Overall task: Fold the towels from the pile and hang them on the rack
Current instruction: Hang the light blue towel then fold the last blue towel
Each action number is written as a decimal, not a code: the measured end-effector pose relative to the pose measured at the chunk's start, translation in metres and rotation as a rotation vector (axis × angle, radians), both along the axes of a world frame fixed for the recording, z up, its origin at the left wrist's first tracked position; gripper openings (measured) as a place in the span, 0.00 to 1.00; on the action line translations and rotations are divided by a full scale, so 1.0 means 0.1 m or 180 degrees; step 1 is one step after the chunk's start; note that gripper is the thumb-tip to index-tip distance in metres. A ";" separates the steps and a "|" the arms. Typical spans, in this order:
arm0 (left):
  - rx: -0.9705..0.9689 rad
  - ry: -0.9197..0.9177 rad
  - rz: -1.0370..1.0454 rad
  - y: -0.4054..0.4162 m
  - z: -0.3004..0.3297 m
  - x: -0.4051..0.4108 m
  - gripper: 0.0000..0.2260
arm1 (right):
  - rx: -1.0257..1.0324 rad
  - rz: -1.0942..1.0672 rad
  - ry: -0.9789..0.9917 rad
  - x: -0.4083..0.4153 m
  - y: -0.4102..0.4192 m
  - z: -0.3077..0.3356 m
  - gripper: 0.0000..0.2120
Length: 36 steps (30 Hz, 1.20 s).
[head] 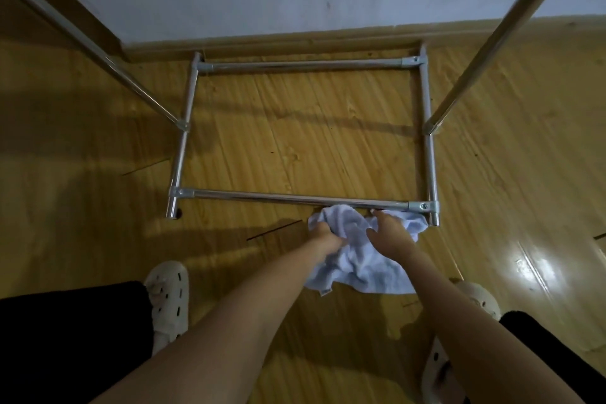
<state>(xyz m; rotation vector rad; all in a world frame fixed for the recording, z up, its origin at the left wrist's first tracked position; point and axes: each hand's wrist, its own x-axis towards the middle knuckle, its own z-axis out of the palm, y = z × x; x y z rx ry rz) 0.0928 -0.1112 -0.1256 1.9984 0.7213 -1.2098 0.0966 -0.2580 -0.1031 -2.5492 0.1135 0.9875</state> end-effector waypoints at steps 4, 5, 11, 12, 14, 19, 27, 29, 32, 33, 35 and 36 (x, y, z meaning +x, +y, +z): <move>-0.0061 -0.0204 0.0382 -0.09 0.08 0.06 0.12 | 0.0241 -0.0331 0.0012 0.06 0.00 0.08 0.17; -0.0129 -0.0329 0.0539 -0.06 0.16 0.08 0.11 | 0.0303 -0.0420 0.0031 0.08 0.00 0.14 0.16; -0.0747 -0.0859 -0.0221 0.27 0.99 0.10 0.05 | 0.0412 0.0065 -0.0098 0.23 0.05 0.82 0.29; -0.0820 -0.0928 -0.0338 0.32 1.16 0.10 0.05 | 0.0429 0.0165 -0.0151 0.25 0.07 0.96 0.30; -0.0895 -0.1069 -0.0443 0.41 1.50 0.09 0.04 | 0.0510 0.0342 -0.0229 0.29 0.14 1.26 0.30; -0.0925 -0.1632 -0.0580 0.64 2.35 0.09 0.05 | 0.0636 0.0485 -0.0543 0.32 0.37 2.02 0.30; -0.0715 -0.2616 -0.1130 1.07 3.90 -0.02 0.07 | 0.1222 0.0667 -0.1202 0.25 0.81 3.44 0.29; -0.0757 -0.2825 -0.1143 1.18 4.26 -0.05 0.06 | 0.1418 0.0623 -0.1446 0.20 0.91 3.81 0.25; -0.0745 -0.3114 -0.1135 1.28 4.78 -0.11 0.05 | 0.1721 0.0704 -0.1679 0.12 1.04 4.37 0.19; -0.0691 -0.3226 -0.1142 1.32 4.94 -0.13 0.04 | 0.1779 0.0714 -0.1653 0.09 1.07 4.54 0.16; -0.0580 -0.3466 -0.1134 1.40 5.26 -0.16 0.02 | 0.1896 0.0696 -0.1534 0.06 1.11 4.85 0.14; -0.0546 -0.3555 -0.1080 1.43 5.42 -0.18 0.03 | 0.1963 0.0664 -0.1505 0.03 1.13 4.99 0.16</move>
